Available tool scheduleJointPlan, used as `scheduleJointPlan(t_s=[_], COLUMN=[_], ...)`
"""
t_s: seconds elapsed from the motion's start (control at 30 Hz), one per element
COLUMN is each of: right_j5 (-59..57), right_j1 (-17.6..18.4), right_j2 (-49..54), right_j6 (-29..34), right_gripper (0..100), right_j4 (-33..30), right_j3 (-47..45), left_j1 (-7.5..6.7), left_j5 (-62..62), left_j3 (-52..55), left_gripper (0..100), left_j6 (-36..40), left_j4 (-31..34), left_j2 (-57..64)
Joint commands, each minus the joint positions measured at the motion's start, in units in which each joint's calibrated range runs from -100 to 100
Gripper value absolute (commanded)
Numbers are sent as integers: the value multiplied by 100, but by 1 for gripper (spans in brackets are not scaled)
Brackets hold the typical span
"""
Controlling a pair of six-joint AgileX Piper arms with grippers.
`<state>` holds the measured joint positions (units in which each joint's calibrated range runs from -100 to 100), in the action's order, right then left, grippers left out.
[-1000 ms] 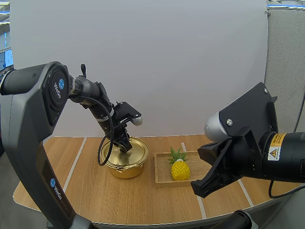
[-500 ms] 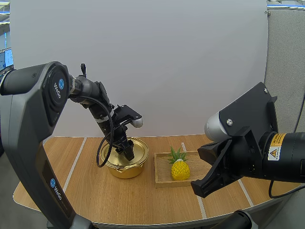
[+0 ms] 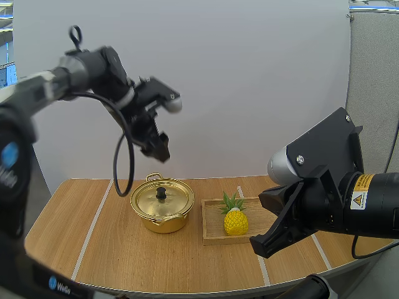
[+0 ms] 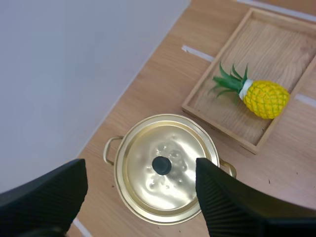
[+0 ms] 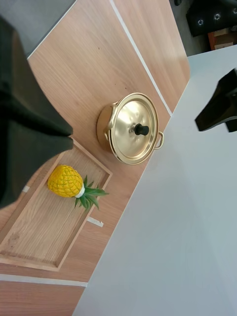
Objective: Open the pot, put the grape inside, and close it
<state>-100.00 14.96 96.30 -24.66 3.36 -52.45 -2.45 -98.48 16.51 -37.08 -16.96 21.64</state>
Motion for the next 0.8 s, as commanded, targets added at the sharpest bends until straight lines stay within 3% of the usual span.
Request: scheduleJointPlan(t_s=[0.0, 0.4, 0.7, 0.73, 0.77], right_j5=[0, 0, 0, 0, 0], right_j1=[-20, -20, -20, -20, -20], right_j2=[38, 38, 38, 38, 38], right_j6=[8, 8, 8, 8, 8], right_gripper=[0, 0, 0, 0, 0], right_j4=[-58, -58, -58, -58, -58], right_j3=[-28, -28, -28, -28, -28], left_j1=[-21, -21, -21, -21, -21], left_j5=[-152, -152, -152, -152, -152], left_j3=[-285, -347, -347, -347, -347], left_gripper=[100, 100, 100, 96, 78], left_j6=[299, 729, 1357, 1400, 1465], left_j4=[-21, -21, -21, -21, -9], left_j2=[1201, 3771, 5002, 5086, 5145])
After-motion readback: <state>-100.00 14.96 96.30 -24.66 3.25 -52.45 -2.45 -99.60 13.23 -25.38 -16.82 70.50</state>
